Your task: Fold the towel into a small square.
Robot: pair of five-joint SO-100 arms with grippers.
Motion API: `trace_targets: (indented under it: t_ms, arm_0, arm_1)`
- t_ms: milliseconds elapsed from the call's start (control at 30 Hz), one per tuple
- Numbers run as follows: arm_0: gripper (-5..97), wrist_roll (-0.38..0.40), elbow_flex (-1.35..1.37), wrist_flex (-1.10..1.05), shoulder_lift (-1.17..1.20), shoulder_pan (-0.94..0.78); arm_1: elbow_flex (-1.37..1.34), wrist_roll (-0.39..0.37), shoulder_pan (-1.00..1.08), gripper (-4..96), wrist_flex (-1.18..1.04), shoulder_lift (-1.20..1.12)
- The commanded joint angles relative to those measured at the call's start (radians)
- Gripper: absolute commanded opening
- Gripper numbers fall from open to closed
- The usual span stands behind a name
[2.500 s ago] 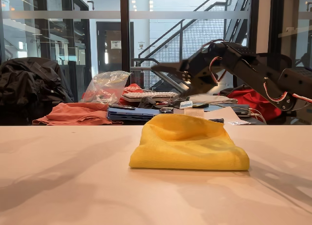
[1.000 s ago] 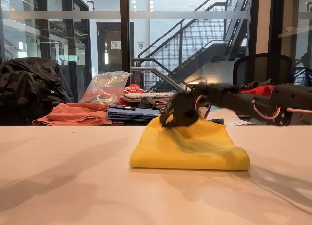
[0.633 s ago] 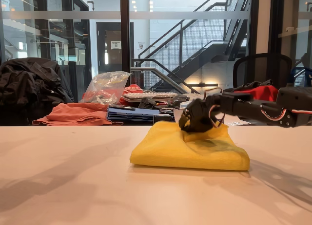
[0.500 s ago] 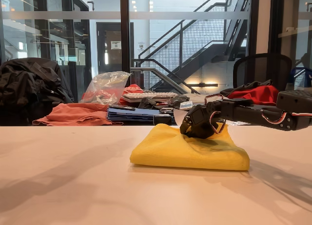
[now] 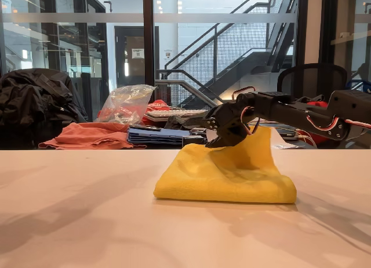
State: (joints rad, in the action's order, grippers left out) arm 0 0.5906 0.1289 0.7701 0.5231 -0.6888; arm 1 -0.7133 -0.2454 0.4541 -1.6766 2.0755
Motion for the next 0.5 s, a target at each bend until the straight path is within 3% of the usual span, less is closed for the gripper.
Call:
trace_targets:
  t_ms: [0, 133, 300, 367, 467]
  arm_0:
    - [36, -0.009, -0.011, 0.002, 0.106, -0.012]
    - [32, -0.167, -0.006, 0.078, 0.199, -0.015]
    - [29, -0.385, -0.005, 0.325, 0.258, -0.002]
    - [29, -0.396, -0.018, 0.405, 0.258, 0.0]
    - [29, -0.287, -0.018, 0.402, 0.258, 0.002]
  arm_1:
    - [0.003, 0.005, -0.005, 10.8, 0.005, 0.005]
    - [0.003, 0.006, -0.005, 10.8, 0.005, 0.003]
    - [0.003, 0.006, 0.003, 10.8, 0.005, 0.005]
    - [0.003, 0.006, 0.006, 10.8, 0.005, 0.005]
    - [0.003, 0.006, 0.006, 10.8, 0.005, 0.005]
